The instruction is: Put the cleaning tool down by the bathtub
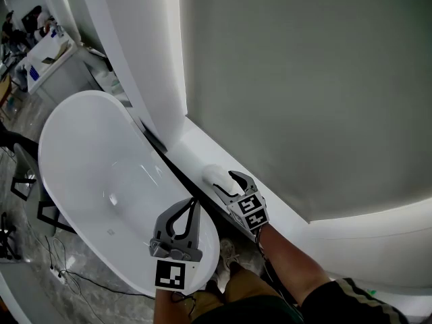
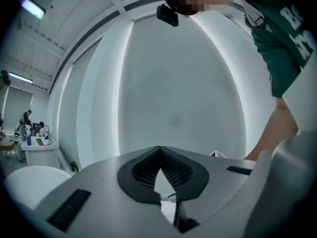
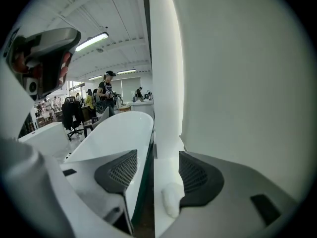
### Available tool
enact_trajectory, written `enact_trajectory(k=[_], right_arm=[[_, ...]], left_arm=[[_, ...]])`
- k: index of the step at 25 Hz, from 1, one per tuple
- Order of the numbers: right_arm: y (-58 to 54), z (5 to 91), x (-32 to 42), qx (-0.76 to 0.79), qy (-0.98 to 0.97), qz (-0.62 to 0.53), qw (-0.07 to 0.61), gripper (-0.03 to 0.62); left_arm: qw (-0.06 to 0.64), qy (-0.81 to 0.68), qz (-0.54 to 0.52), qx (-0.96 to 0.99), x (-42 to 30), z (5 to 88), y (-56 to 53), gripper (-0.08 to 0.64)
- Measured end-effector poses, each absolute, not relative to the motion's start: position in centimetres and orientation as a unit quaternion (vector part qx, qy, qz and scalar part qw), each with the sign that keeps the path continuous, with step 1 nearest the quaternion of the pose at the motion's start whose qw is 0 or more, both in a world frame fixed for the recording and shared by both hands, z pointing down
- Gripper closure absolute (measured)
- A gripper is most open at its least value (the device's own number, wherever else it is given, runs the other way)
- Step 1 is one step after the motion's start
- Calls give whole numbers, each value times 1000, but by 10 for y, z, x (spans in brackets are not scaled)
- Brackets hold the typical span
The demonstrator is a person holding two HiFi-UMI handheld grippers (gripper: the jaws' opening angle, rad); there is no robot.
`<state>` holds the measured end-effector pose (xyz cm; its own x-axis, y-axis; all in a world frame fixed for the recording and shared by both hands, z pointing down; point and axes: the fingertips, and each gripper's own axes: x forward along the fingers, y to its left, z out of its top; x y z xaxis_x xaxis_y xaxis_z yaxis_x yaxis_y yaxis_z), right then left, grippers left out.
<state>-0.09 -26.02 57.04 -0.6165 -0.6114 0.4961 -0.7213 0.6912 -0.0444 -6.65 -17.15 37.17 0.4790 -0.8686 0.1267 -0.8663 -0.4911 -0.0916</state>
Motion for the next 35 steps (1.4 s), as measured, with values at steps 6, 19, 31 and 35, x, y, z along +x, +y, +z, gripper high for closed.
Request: enact_trajectory(k=[6,19,31,35], right_arm=[[-238,513,4,387,-897,111,182,328],[-179,360,1,356,-931,34,76,352],[-143,267,3,326,-945,-20,8,404],[-134,251,11,324,-945,-29,-8,429]], left_arm=[[-7,512,-50,-858,-68,347,-159,554],[44,516,-26,-855,-67,254,-140,554],[64,493,-8,-867,-50,212,-132,554],[67,493,-8,-867,-50,209,-129,554]])
